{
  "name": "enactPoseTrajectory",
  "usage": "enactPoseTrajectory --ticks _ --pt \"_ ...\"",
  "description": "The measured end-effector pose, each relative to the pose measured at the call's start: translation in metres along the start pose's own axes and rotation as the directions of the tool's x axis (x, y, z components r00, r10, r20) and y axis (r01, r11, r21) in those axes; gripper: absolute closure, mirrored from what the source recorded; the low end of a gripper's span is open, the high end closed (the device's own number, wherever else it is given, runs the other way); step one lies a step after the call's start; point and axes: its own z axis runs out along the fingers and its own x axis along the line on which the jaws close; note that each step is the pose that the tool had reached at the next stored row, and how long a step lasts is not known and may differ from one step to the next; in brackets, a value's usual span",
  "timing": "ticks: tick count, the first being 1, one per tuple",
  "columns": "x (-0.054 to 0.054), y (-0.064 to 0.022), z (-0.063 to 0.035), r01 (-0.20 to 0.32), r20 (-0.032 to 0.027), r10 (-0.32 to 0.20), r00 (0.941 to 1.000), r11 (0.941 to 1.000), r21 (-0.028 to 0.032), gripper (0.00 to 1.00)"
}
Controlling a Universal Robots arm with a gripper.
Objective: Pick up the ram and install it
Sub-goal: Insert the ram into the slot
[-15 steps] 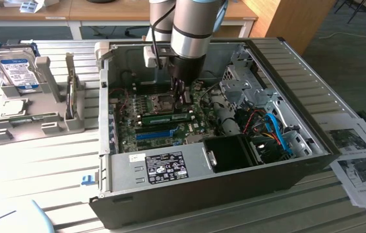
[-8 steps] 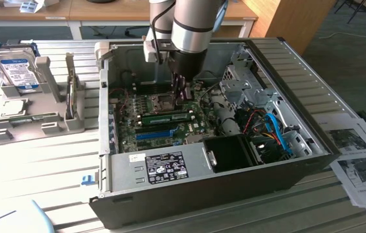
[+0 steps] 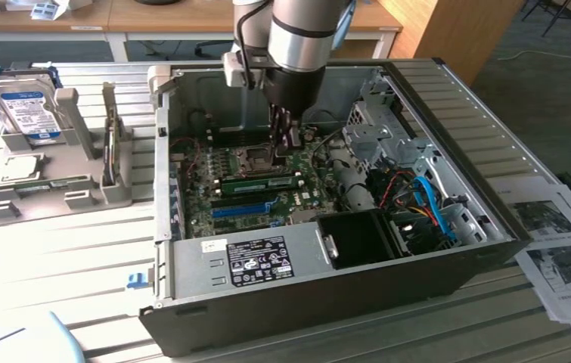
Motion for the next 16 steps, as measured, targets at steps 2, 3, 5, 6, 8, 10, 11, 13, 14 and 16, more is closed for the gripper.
enactPoseTrajectory --ticks 2,3,5,6,8,10,11,13,14,16 --pt "0.0 0.0002 -0.0042 0.0 0.0001 0.0 1.0 1.0 0.0001 0.82" --pt "0.0 0.0003 -0.0064 0.0 0.0 0.0 1.0 1.0 0.0 0.82" --pt "0.0 0.0005 -0.0106 0.0 -0.0001 0.0 1.0 1.0 0.0 0.82" --pt "0.0 0.0006 -0.0124 0.0 -0.0001 0.0 1.0 1.0 0.0001 0.82" --pt "0.0 0.0008 -0.0162 0.0 -0.0001 0.0 1.0 1.0 0.0 0.82" --pt "0.0 0.001 -0.0203 0.0 -0.0002 0.0 1.0 1.0 0.0 0.82" --pt "0.0 0.0011 -0.0223 0.0 -0.0003 0.0 1.0 1.0 0.0 0.82" --pt "0.0 0.0014 -0.0271 0.0 -0.0004 0.0 1.0 1.0 0.0 0.82" --pt "0.001 0.0014 -0.0293 0.0 -0.0005 0.0 1.0 1.0 0.0 0.82" --pt "0.001 0.0017 -0.0335 0.0 -0.0008 0.0 1.0 1.0 0.0 0.82"
